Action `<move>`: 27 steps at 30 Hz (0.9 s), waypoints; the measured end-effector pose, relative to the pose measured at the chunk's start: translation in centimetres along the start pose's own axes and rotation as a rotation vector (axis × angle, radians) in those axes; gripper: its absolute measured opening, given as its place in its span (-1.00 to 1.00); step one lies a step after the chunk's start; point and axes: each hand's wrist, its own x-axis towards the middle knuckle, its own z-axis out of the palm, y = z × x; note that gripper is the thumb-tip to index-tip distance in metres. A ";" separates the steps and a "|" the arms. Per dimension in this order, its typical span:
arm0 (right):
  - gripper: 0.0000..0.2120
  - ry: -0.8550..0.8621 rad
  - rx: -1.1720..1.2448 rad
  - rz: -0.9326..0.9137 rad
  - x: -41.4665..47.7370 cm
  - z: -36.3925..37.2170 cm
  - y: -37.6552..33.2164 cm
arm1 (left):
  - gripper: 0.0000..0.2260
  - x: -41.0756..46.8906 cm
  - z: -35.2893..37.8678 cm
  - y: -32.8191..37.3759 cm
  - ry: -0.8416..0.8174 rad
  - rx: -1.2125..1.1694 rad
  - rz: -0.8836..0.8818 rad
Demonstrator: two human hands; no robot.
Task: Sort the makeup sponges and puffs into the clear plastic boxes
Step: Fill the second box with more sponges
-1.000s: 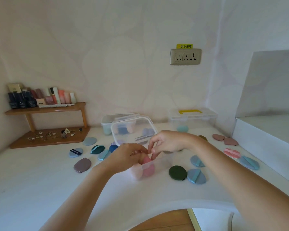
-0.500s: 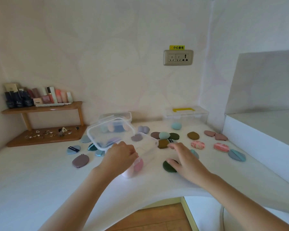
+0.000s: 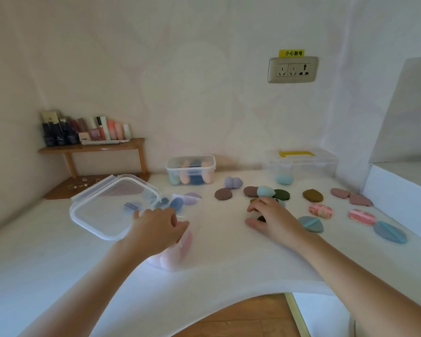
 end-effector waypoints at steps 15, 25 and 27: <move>-0.64 0.000 0.061 0.269 13.1 3.7 -2.1 | -0.93 1.7 -0.6 -1.4 -0.118 -0.588 0.153; -0.78 0.047 0.368 0.187 13.2 -0.2 -4.4 | -0.80 1.8 -0.6 -1.6 -0.120 -0.444 0.269; -0.71 -0.097 0.646 0.076 11.6 -2.8 -7.1 | -0.81 1.9 -0.5 -1.7 -0.143 -0.444 0.260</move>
